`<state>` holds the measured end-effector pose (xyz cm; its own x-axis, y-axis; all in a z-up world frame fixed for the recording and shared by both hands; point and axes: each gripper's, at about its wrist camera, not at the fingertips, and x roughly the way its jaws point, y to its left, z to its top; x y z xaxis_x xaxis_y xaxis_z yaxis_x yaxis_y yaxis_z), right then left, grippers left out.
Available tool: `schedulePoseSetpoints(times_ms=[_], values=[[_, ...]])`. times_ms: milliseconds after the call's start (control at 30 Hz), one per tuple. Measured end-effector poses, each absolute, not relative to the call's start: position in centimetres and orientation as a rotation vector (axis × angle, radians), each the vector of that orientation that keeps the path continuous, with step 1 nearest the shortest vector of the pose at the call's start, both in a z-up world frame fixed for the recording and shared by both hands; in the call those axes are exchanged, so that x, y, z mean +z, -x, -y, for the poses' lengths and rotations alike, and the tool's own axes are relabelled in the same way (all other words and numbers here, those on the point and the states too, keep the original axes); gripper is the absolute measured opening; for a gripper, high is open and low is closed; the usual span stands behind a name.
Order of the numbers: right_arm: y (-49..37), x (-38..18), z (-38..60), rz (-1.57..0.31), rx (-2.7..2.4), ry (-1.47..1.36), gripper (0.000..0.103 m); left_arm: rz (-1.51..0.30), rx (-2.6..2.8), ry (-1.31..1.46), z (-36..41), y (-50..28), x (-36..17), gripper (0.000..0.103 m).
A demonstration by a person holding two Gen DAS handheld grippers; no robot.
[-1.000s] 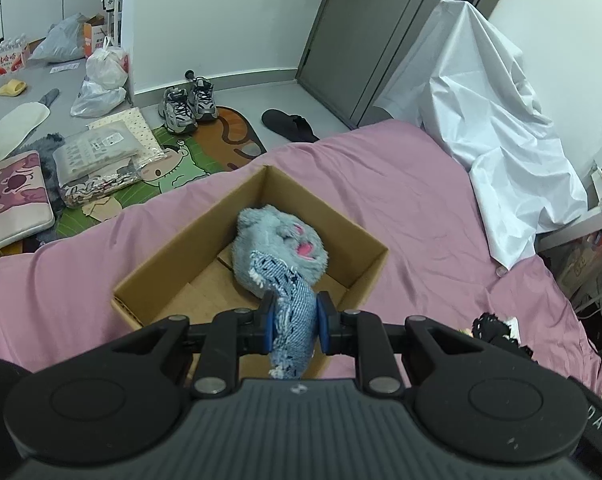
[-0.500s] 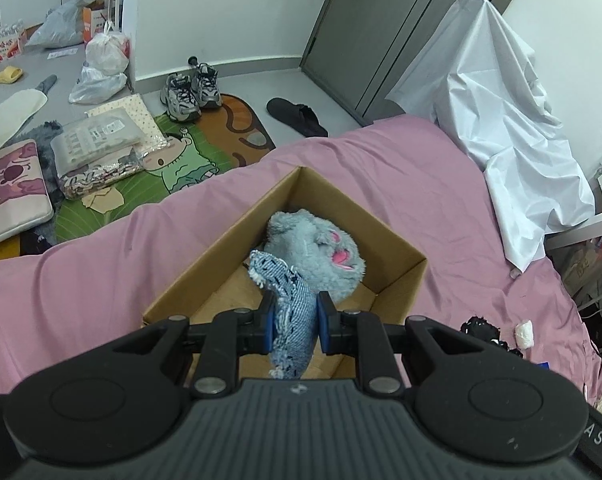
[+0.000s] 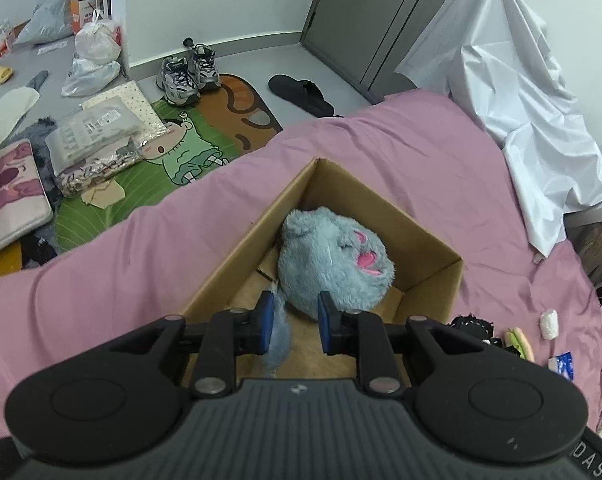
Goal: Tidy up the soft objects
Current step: 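Carry the fabric patch and black pouch over the box with both tools, then lower both items into the box beside the plush and open both grippers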
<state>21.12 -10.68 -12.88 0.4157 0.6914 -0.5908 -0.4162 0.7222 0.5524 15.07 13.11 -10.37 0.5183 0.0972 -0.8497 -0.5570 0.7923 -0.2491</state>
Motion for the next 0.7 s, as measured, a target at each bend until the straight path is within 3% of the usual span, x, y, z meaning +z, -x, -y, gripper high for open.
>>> schedulePoseSetpoints(times_ms=[300,433,500,600,633,700], values=[[-21.5,-13.3,9.1,-0.932,0.737,-0.342,0.027,-0.972,0.411,0.542,-14.6,-15.6,-10.1,0.028],[-21.5,-13.7,8.3,-0.960,0.740,-0.331,0.030,-0.983,0.428,0.538,-15.0,-15.5,-9.9,0.040],[-21.4,-13.7,8.0,-0.969,0.740,-0.319,0.036,-0.982,0.425,0.527,-15.1,-15.4,-9.7,0.047],[-21.4,-13.4,8.1,-0.965,0.725,-0.313,0.060,-0.987,0.425,0.493,-14.8,-15.4,-9.4,0.057],[-21.3,-13.1,8.4,-0.959,0.713,-0.315,0.070,-0.993,0.429,0.485,-14.7,-15.4,-9.3,0.065],[-21.2,-12.8,8.8,-0.940,0.698,-0.315,0.078,-0.993,0.445,0.476,-14.6,-15.3,-9.1,0.075]])
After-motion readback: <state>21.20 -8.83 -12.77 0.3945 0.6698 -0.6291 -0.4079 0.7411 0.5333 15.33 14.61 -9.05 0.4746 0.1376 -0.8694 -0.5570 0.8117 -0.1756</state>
